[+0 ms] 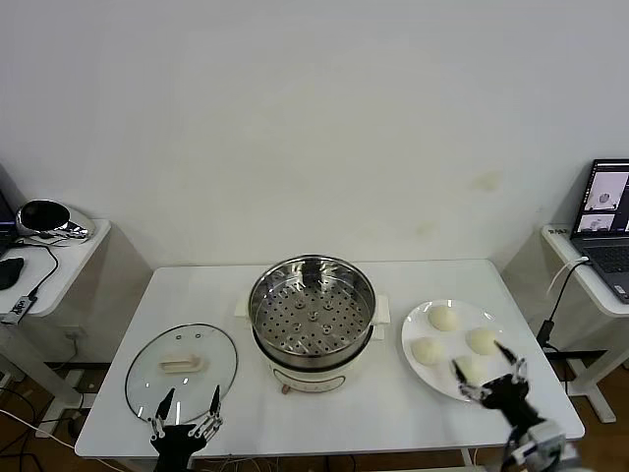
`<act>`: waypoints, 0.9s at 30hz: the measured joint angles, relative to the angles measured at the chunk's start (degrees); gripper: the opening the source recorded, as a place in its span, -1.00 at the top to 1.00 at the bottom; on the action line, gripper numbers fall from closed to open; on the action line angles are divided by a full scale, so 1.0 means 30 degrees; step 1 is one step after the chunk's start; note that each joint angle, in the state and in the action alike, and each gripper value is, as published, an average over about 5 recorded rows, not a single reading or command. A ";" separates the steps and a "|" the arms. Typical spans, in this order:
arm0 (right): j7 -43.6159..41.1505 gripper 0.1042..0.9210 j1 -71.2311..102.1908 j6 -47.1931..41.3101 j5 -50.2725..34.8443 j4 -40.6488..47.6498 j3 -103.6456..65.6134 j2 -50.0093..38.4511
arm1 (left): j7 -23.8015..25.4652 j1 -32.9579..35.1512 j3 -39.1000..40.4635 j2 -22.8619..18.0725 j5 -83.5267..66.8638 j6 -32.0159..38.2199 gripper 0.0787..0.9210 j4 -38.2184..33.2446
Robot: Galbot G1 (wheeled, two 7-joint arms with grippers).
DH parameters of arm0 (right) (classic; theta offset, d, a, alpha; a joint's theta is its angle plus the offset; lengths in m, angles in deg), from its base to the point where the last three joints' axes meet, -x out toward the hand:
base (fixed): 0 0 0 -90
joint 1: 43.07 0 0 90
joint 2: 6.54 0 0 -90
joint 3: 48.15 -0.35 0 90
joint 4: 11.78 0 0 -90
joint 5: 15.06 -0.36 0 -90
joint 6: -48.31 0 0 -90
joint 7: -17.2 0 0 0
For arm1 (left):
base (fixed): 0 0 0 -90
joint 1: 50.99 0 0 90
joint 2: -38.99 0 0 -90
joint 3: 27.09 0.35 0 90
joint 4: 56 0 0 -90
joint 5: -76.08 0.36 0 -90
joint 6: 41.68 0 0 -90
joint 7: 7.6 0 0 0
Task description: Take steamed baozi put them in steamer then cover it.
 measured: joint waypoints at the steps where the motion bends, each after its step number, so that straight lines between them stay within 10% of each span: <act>1: -0.0178 -0.76 -0.0203 -0.0033 0.0184 0.0136 0.0003 -0.0325 | 0.0000 -0.0051 -0.0017 0.0001 0.0002 0.0004 -0.77 -0.0014; 27: -1.1312 -0.76 -2.1679 0.1725 0.4616 1.0773 1.7899 -0.9086 | -0.0600 -0.0610 -0.1090 -0.0013 0.1082 0.0294 -0.77 -0.0316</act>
